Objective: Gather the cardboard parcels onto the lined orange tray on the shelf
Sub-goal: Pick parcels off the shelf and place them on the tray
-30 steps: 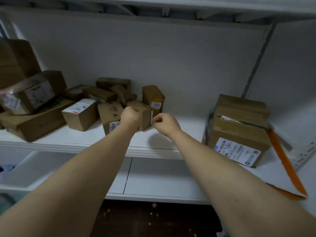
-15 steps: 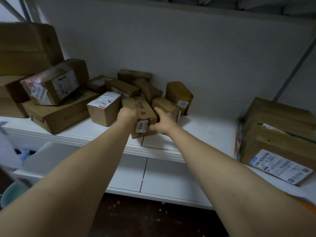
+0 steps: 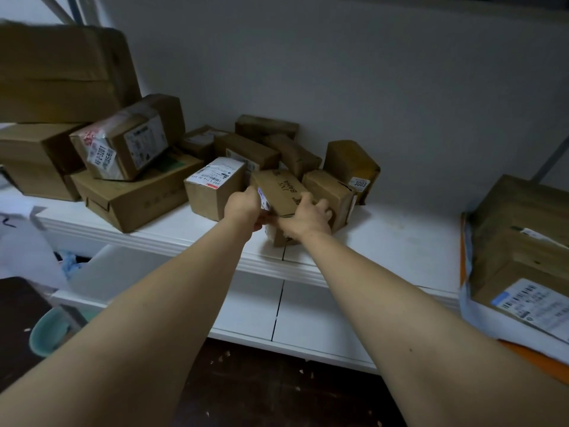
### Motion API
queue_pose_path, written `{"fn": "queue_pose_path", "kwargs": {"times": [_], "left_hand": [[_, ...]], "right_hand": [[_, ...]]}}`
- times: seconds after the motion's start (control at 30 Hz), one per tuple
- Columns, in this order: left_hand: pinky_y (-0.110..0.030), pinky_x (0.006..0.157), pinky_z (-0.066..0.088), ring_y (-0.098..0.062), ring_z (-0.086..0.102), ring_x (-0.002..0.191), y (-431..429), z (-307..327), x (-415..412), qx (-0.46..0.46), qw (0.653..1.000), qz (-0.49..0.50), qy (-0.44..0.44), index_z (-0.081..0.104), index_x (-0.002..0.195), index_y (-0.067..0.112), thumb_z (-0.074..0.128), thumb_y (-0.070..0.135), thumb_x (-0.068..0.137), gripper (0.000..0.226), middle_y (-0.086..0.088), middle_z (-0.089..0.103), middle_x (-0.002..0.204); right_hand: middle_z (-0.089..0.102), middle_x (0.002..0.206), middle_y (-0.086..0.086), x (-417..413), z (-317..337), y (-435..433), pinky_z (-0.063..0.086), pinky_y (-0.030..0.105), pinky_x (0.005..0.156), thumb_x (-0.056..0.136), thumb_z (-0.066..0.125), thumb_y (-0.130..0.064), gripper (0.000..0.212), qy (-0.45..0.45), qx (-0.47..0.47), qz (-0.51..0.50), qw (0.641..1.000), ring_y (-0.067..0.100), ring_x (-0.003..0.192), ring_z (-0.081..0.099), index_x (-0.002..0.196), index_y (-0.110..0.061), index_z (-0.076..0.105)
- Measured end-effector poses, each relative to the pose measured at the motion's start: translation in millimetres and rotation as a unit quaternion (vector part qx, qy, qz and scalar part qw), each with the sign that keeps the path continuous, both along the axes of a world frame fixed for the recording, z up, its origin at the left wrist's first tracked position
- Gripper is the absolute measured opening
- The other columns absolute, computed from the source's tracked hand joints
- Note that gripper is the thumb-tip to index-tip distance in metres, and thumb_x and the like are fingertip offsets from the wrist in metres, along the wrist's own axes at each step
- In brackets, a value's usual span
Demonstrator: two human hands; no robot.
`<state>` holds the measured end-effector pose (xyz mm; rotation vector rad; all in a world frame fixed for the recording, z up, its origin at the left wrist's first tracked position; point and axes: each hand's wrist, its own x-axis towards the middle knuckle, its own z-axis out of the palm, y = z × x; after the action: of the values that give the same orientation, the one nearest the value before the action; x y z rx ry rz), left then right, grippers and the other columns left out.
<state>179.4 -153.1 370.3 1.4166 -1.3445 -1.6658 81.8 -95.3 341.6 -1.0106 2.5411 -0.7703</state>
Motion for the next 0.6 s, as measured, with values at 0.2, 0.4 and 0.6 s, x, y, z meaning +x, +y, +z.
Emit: {"fn": "queue_pose_path", "kwargs": {"times": [0.2,0.4,0.6], "left_hand": [[-0.03,0.069,0.052,-0.024,0.062,0.082,1,1,8,-0.011,1.0,0.019,-0.011,0.057,0.117,0.002,0.039,0.018,0.099,0.03,-0.011,0.064,0.093],[-0.045,0.095,0.045,-0.033,0.047,0.12,19,10,2,0.041,0.999,-0.027,-0.016,0.049,0.126,0.011,0.037,0.03,0.098,0.036,-0.013,0.049,0.13],[-0.044,0.086,0.051,-0.031,0.057,0.108,41,10,-5,0.086,0.992,-0.078,0.044,0.042,0.129,0.014,0.047,0.054,0.091,0.056,-0.016,0.055,0.119]], "right_hand": [[0.048,0.131,0.007,-6,10,19,0.042,0.029,0.086,0.073,0.066,-0.058,0.068,-0.138,-0.145,-0.06,0.978,0.026,0.116,0.05,0.127,-0.02,0.048],[0.065,0.09,0.008,-16,30,60,0.049,0.042,0.085,0.086,0.05,-0.06,0.046,-0.523,-0.254,-0.127,0.804,0.025,0.084,0.059,0.101,-0.018,0.061],[0.065,0.115,0.018,-29,26,87,0.055,0.049,0.071,0.083,0.042,-0.072,0.07,-0.597,-0.252,-0.168,0.742,0.036,0.102,0.061,0.12,-0.016,0.062]]}}
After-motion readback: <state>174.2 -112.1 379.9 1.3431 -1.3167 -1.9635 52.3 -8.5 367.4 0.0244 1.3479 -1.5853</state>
